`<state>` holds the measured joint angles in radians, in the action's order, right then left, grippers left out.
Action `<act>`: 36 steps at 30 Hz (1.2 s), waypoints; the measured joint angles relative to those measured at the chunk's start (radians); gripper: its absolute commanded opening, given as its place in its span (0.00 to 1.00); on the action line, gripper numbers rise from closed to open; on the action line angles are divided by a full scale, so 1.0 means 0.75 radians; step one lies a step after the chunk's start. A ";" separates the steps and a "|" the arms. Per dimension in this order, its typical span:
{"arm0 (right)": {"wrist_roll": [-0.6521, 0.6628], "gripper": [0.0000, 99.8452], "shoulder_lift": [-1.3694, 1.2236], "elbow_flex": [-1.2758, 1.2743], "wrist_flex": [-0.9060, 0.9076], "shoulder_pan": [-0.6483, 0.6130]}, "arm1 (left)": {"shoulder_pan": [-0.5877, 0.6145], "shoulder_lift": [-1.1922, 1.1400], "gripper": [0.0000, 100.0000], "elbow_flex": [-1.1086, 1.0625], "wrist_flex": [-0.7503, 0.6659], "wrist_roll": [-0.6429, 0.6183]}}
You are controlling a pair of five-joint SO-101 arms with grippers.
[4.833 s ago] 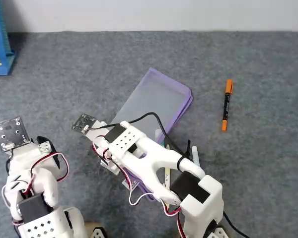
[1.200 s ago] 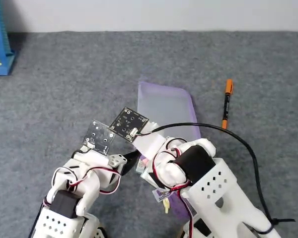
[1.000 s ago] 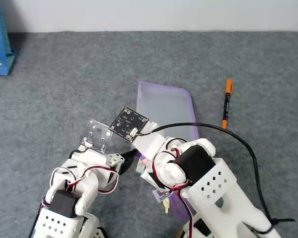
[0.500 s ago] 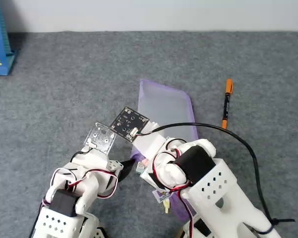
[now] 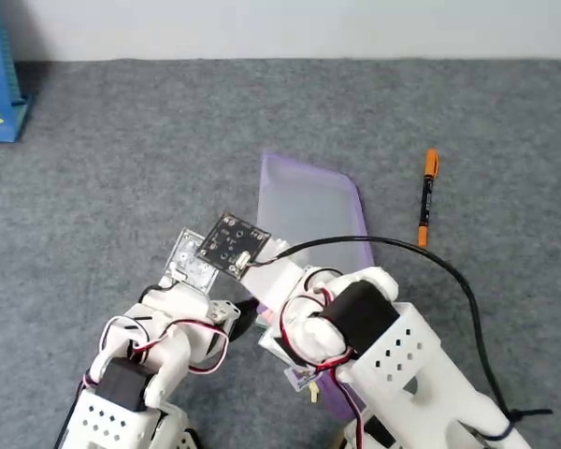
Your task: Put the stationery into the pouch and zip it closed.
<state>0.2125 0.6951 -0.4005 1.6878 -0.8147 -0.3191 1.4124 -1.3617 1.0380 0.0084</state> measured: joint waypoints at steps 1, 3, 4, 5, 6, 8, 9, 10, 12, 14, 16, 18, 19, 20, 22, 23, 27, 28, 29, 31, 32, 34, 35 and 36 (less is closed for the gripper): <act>0.000 0.01 0.000 0.000 0.000 -0.002 | -0.004 0.000 0.28 0.000 -0.008 -0.002; 0.000 0.01 0.000 0.000 0.002 -0.006 | -0.012 0.000 0.28 0.000 -0.029 -0.006; 0.000 0.01 0.000 0.000 0.010 -0.006 | -0.012 0.000 0.28 -0.006 -0.047 -0.006; 0.000 0.01 0.000 0.002 0.016 -0.006 | -0.012 0.000 0.27 -0.023 -0.070 -0.006; 0.000 0.01 0.000 0.002 0.027 -0.006 | -0.012 0.000 0.24 -0.039 -0.094 -0.006; -0.002 0.01 0.016 0.018 0.045 -0.006 | -0.014 0.000 0.19 -0.059 -0.135 -0.006; -0.002 0.01 0.035 0.031 0.053 -0.006 | -0.002 0.002 0.17 -0.059 -0.149 -0.008; -0.002 0.01 0.055 0.045 0.063 -0.006 | 0.004 0.008 0.14 -0.057 -0.162 -0.008; -0.002 0.01 0.094 0.059 0.078 -0.004 | 0.006 0.014 0.09 -0.057 -0.174 -0.008; -0.002 0.01 0.127 0.065 0.080 -0.004 | 0.004 0.014 0.04 -0.057 -0.178 -0.008; -0.002 0.01 0.145 0.065 0.080 -0.004 | 0.006 0.014 0.01 -0.057 -0.178 -0.006; -0.002 0.01 0.168 0.065 0.080 -0.004 | 0.035 0.010 0.01 -0.041 -0.160 0.000; -0.002 0.01 0.176 0.065 0.080 0.002 | 0.061 0.004 0.01 -0.020 -0.135 0.000; -0.002 0.01 0.186 0.065 0.080 0.016 | 0.092 0.004 0.01 0.002 -0.104 0.000; 0.020 0.01 0.203 0.065 0.080 0.076 | 0.172 0.002 0.01 0.047 -0.045 -0.010; 0.035 0.01 0.211 0.065 0.080 0.113 | 0.215 0.002 0.01 0.070 -0.016 -0.018; 0.090 0.01 0.237 0.068 0.080 0.258 | 0.362 0.002 0.01 0.133 0.057 -0.029; 0.098 0.01 0.250 0.068 0.080 0.286 | 0.389 0.002 0.01 0.143 0.072 -0.029; 0.104 0.01 0.262 0.068 0.082 0.309 | 0.405 0.002 0.01 0.153 0.086 -0.029; 0.115 0.01 0.286 0.068 0.082 0.342 | 0.426 0.002 0.01 0.178 0.117 -0.029; 0.119 0.01 0.301 0.068 0.082 0.352 | 0.430 0.002 0.01 0.192 0.135 -0.029; 0.119 0.01 0.319 0.068 0.082 0.360 | 0.432 0.002 0.01 0.221 0.174 -0.029; 0.119 0.01 0.325 0.068 0.082 0.364 | 0.432 0.002 0.01 0.235 0.194 -0.029; 0.119 0.01 0.327 0.068 0.082 0.364 | 0.436 0.002 0.01 0.245 0.211 -0.029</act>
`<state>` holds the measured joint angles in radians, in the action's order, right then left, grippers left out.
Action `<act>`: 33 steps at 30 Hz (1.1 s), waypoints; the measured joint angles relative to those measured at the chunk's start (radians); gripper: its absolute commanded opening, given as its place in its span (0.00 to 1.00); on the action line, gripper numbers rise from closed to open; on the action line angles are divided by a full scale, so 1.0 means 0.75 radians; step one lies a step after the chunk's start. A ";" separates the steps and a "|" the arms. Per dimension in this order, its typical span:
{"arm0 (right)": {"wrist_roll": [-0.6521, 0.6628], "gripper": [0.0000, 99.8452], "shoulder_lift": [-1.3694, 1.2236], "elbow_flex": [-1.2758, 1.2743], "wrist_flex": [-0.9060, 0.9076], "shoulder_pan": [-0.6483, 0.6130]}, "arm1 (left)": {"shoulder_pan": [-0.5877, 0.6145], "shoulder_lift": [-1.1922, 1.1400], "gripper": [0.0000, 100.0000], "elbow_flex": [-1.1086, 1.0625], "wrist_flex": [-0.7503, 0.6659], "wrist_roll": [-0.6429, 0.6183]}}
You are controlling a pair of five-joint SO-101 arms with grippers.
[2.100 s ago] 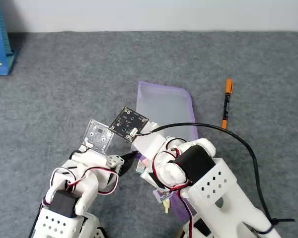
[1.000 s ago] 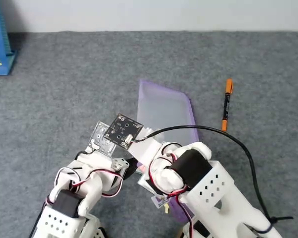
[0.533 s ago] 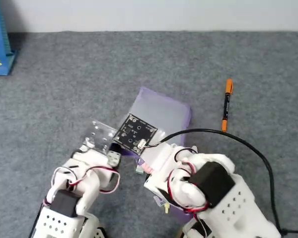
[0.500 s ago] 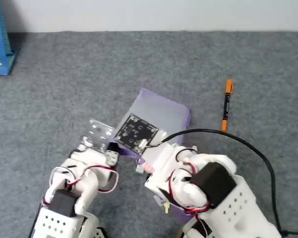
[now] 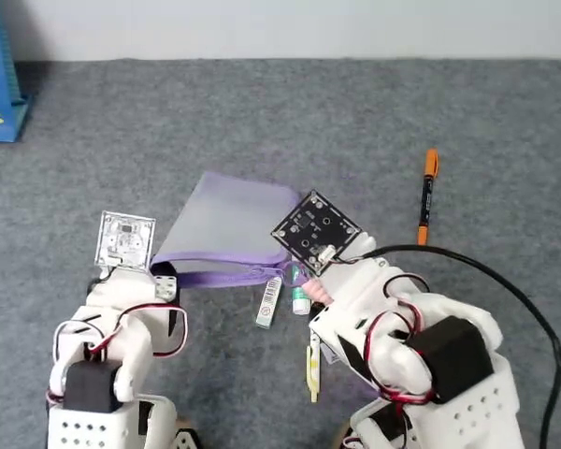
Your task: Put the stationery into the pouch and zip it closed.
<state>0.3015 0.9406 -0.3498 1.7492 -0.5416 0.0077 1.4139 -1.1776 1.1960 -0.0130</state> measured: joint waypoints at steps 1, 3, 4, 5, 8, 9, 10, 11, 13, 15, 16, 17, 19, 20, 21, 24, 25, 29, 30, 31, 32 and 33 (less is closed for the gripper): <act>0.000 0.01 0.000 0.000 0.000 0.000 | 0.000 0.000 0.01 0.006 0.012 0.000; 0.002 0.01 0.010 -0.012 0.000 0.000 | 0.004 0.000 0.01 0.012 0.018 -0.002; 0.004 0.01 0.010 -0.012 0.000 0.004 | 0.004 0.000 0.01 0.012 0.020 -0.002; 0.004 0.02 0.010 -0.012 0.000 0.008 | 0.004 0.000 0.01 0.012 0.020 -0.002; 0.004 0.15 0.012 -0.012 0.000 0.016 | 0.004 0.000 0.01 0.012 0.020 -0.002; 0.002 0.21 0.012 -0.012 0.000 0.035 | 0.004 0.000 0.01 0.012 0.020 -0.004; -0.014 0.26 0.014 -0.012 0.000 0.074 | 0.004 0.000 0.01 0.012 0.020 -0.004; -0.033 0.31 0.016 -0.012 0.000 0.129 | 0.012 0.000 0.01 0.012 0.020 -0.004; -0.065 0.36 0.016 -0.012 0.000 0.268 | 0.051 -0.002 0.01 0.012 0.020 -0.006; -0.078 0.36 0.016 -0.012 -0.002 0.423 | 0.104 -0.002 0.01 0.012 0.020 -0.031; -0.078 0.36 0.016 -0.012 -0.006 0.507 | 0.129 -0.002 0.01 0.012 0.020 -0.043; -0.080 0.36 0.016 -0.012 -0.018 0.567 | 0.158 -0.002 0.01 0.012 0.020 -0.049; -0.080 0.36 0.016 -0.012 -0.051 0.659 | 0.198 -0.002 0.01 0.012 0.020 -0.059; -0.080 0.36 0.016 -0.012 -0.065 0.687 | 0.211 -0.002 0.01 0.012 0.020 -0.061; -0.080 0.36 0.010 -0.012 -0.086 0.708 | 0.223 -0.002 0.01 0.012 0.020 -0.063; -0.078 0.32 -0.139 -0.012 -0.158 0.753 | 0.245 -0.002 0.01 0.012 0.020 -0.065; -0.078 0.30 -0.217 -0.012 -0.194 0.767 | 0.254 -0.002 0.01 0.012 0.020 -0.065; -0.080 0.25 -0.507 -0.012 -0.364 0.808 | 0.274 -0.002 0.01 0.012 0.020 -0.065; -0.078 0.25 -0.595 -0.014 -0.397 0.812 | 0.278 -0.002 0.01 0.012 0.020 -0.065; -0.078 0.25 -0.677 -0.014 -0.421 0.816 | 0.278 -0.002 0.01 0.012 0.020 -0.065; -0.080 0.25 -0.755 -0.014 -0.436 0.816 | 0.278 -0.002 0.01 0.012 0.020 -0.065; -0.080 0.25 -0.827 -0.014 -0.446 0.804 | 0.278 -0.002 0.01 0.012 0.020 -0.065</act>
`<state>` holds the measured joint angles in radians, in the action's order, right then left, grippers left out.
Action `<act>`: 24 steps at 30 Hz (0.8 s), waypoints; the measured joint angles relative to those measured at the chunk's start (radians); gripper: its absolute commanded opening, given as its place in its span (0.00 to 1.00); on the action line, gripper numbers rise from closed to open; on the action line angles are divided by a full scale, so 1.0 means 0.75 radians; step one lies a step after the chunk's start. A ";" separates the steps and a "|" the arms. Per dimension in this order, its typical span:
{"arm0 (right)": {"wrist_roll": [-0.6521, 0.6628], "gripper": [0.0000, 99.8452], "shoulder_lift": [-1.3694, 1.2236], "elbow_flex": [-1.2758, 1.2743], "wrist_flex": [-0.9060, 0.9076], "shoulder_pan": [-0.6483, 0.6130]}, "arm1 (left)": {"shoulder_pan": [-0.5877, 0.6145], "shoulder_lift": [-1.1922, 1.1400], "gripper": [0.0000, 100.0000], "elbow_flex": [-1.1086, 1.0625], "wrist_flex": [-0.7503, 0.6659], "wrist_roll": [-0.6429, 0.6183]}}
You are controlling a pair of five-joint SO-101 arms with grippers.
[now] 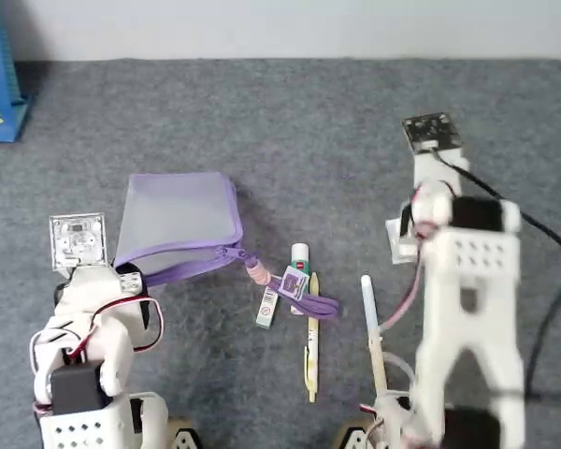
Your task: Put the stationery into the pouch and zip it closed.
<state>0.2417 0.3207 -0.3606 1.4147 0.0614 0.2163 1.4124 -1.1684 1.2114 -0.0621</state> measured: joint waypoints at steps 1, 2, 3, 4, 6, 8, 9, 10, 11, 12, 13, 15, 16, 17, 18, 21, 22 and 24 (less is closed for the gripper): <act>0.000 0.25 -0.065 0.000 -0.004 -0.018 | 0.000 0.000 0.01 0.000 0.000 0.000; 0.000 0.25 -0.123 0.000 -0.006 -0.045 | 0.000 0.000 0.01 0.000 0.000 -0.002; 0.000 0.25 -0.170 0.000 -0.008 -0.068 | 0.000 0.000 0.01 0.000 0.000 -0.002; 0.002 0.25 -0.213 0.000 -0.012 -0.088 | 0.000 0.000 0.01 0.000 0.000 -0.004; 0.002 0.25 -0.282 0.000 -0.016 -0.131 | 0.000 0.000 0.01 0.000 0.000 -0.004; 0.002 0.24 -0.336 0.000 -0.020 -0.172 | 0.000 0.000 0.01 0.000 0.000 -0.004; 0.002 0.24 -0.358 0.000 -0.023 -0.194 | 0.000 0.000 0.01 0.000 0.000 -0.004; 0.002 0.24 -0.383 0.000 -0.033 -0.213 | 0.000 0.000 0.01 0.000 0.000 -0.004; -0.002 0.24 -0.409 0.000 -0.045 -0.223 | 0.000 0.000 0.01 0.000 0.000 -0.004; -0.002 0.24 -0.438 0.000 -0.057 -0.229 | 0.000 0.000 0.01 0.000 0.000 -0.004; -0.002 0.24 -0.471 0.000 -0.072 -0.229 | 0.000 0.000 0.01 0.000 0.000 -0.004; -0.002 0.20 -0.536 0.000 -0.094 -0.229 | 0.000 0.000 0.01 0.000 0.000 -0.004; -0.002 0.18 -0.571 0.000 -0.100 -0.229 | 0.000 0.000 0.01 0.000 0.000 -0.004; -0.002 0.16 -0.604 0.000 -0.104 -0.235 | 0.000 0.000 0.01 0.000 0.000 -0.004; -0.002 0.14 -0.634 0.000 -0.104 -0.245 | 0.000 0.000 0.01 0.000 0.000 -0.004; -0.002 0.13 -0.714 0.000 -0.133 -0.258 | 0.000 0.000 0.01 0.000 0.000 -0.004; -0.002 0.13 -0.734 0.000 -0.149 -0.254 | 0.000 0.000 0.01 0.000 0.000 -0.004; -0.004 0.13 -0.763 0.002 -0.166 -0.252 | 0.000 0.000 0.01 0.000 0.000 -0.004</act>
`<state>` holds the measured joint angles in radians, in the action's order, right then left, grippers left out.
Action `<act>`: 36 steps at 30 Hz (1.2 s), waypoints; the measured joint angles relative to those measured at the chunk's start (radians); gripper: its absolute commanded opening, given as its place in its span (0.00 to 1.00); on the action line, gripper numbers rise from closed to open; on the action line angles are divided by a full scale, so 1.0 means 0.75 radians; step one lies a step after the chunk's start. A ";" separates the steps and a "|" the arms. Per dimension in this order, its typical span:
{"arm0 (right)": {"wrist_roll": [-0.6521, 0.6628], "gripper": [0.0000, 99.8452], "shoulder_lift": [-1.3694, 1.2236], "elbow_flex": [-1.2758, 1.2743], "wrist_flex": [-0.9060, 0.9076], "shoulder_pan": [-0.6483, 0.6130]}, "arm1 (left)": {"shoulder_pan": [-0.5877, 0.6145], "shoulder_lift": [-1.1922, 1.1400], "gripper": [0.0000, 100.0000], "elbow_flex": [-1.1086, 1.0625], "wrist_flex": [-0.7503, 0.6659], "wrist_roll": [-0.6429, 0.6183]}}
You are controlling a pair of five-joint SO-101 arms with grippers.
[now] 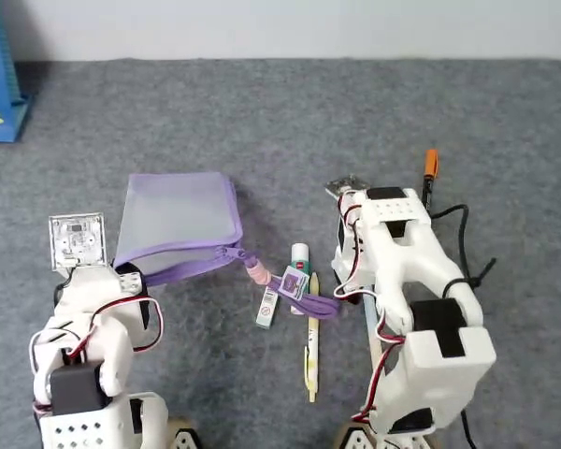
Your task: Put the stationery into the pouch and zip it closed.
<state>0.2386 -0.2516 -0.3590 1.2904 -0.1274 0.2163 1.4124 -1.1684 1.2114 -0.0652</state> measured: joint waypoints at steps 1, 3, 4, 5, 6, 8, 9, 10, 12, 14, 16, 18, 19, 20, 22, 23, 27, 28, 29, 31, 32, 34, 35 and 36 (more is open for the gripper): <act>0.000 0.13 -0.010 0.002 -0.002 0.000 | 0.000 0.000 0.01 0.000 0.000 0.000; 0.000 0.12 -0.020 0.004 -0.006 0.000 | 0.000 0.000 0.01 0.000 0.000 0.000; 0.000 0.09 -0.029 0.008 -0.006 0.000 | 0.000 0.000 0.01 0.000 0.000 0.000; -0.002 0.05 -0.045 0.023 -0.008 0.000 | 0.000 0.000 0.01 0.000 0.000 0.000; -0.002 0.00 -0.053 0.025 -0.010 0.002 | 0.000 0.000 0.01 0.000 0.000 0.000; -0.002 0.02 -0.055 0.025 -0.029 0.006 | 0.000 0.000 0.01 0.000 0.000 0.000; 0.004 0.01 -0.055 0.025 -0.033 0.008 | 0.000 0.000 0.01 0.000 0.000 0.000; 0.025 0.01 -0.053 0.025 -0.033 0.008 | 0.000 0.000 0.01 0.000 0.000 0.000; 0.061 0.01 -0.039 0.023 -0.033 0.008 | 0.000 0.000 0.01 0.000 0.000 0.000; 0.076 0.01 0.018 -0.012 -0.014 0.004 | 0.000 0.000 0.01 0.000 0.000 0.000; 0.088 0.01 0.104 -0.049 0.031 -0.020 | 0.000 0.000 0.01 0.000 0.000 0.000; 0.098 0.01 0.229 -0.088 0.098 -0.027 | 0.000 0.000 0.01 0.000 0.000 0.000; 0.102 0.01 0.301 -0.102 0.143 -0.039 | 0.000 0.000 0.01 0.000 0.000 0.000; 0.119 0.01 0.374 -0.108 0.188 -0.059 | 0.000 0.000 0.01 0.000 0.000 0.000; 0.186 0.01 0.520 -0.110 0.272 -0.115 | 0.000 0.000 0.01 0.000 0.000 0.000; 0.229 0.01 0.587 -0.110 0.309 -0.151 | 0.000 0.000 0.01 0.000 0.000 0.000; 0.366 0.01 0.849 -0.110 0.466 -0.264 | 0.000 0.000 0.01 0.000 0.000 0.000; 0.383 0.01 0.906 -0.110 0.501 -0.297 | 0.000 0.000 0.01 0.000 0.000 0.000; 0.391 0.01 0.968 -0.110 0.526 -0.333 | 0.000 0.000 0.01 0.000 0.000 0.000; 0.401 0.01 1.080 -0.110 0.550 -0.376 | 0.000 0.000 0.01 0.000 0.000 0.000; 0.399 0.01 1.133 -0.110 0.550 -0.383 | 0.000 0.000 0.01 0.000 0.000 0.000; 0.399 0.01 1.225 -0.110 0.552 -0.411 | 0.000 0.000 0.01 0.000 0.000 0.000; 0.401 0.01 1.266 -0.110 0.544 -0.417 | 0.000 0.000 0.01 0.000 0.000 0.000; 0.401 0.01 1.305 -0.110 0.538 -0.419 | 0.000 0.000 0.01 0.002 0.000 0.000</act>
<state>0.5393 0.7273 -0.4419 1.6939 -0.4419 0.2163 1.4124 -1.1669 1.2114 -0.0652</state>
